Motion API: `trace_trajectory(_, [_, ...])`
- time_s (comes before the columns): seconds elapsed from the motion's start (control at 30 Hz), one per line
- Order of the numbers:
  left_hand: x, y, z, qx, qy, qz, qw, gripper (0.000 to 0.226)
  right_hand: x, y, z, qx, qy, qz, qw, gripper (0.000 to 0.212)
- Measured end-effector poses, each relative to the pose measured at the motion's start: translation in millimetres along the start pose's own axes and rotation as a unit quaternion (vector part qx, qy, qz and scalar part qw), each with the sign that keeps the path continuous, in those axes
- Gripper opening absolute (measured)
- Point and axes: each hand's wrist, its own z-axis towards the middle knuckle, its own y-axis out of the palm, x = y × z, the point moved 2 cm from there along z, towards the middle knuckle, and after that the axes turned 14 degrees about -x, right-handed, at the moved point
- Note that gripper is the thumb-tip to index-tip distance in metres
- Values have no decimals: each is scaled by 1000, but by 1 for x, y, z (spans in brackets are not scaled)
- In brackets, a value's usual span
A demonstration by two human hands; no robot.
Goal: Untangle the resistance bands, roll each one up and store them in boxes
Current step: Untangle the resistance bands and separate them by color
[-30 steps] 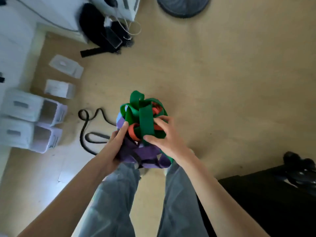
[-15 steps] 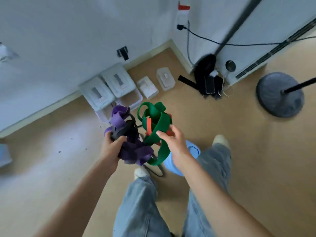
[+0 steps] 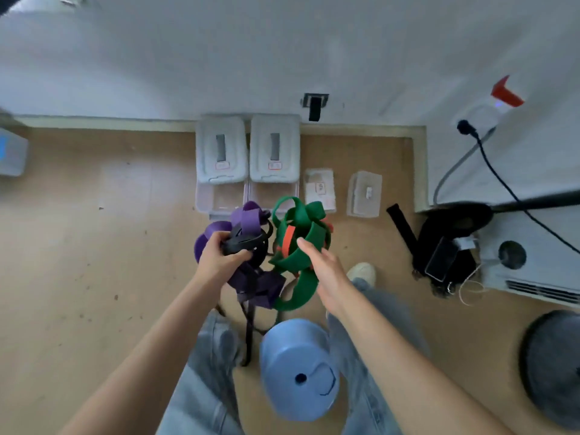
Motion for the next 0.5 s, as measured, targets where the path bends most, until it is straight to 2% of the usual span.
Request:
trace_trajectory(0.07, [-13, 10, 38, -14, 12, -22, 1000, 38, 1, -12, 38, 8, 12, -31, 999, 25])
trace_trajectory(0.13, [-30, 15, 65, -38, 6, -34, 999, 35, 5, -22, 68, 25, 22, -46, 998, 19])
trace_trajectory(0.23, [-75, 12, 131, -67, 2, 29, 997, 26, 29, -44, 138, 54, 51, -85, 994, 15])
trace_trajectory(0.33, [-120, 7, 192, -100, -19, 159, 982, 36, 63, -67, 200, 57, 86, -128, 986, 43])
trace_trajectory(0.4, [-149, 5, 225, -116, -25, 214, 970, 35, 85, -81, 232, 68, 74, -143, 985, 63])
trace_trajectory(0.5, [-180, 4, 269, -140, 14, 274, 951, 25, 111, -107, 273, 89, 34, -195, 976, 68])
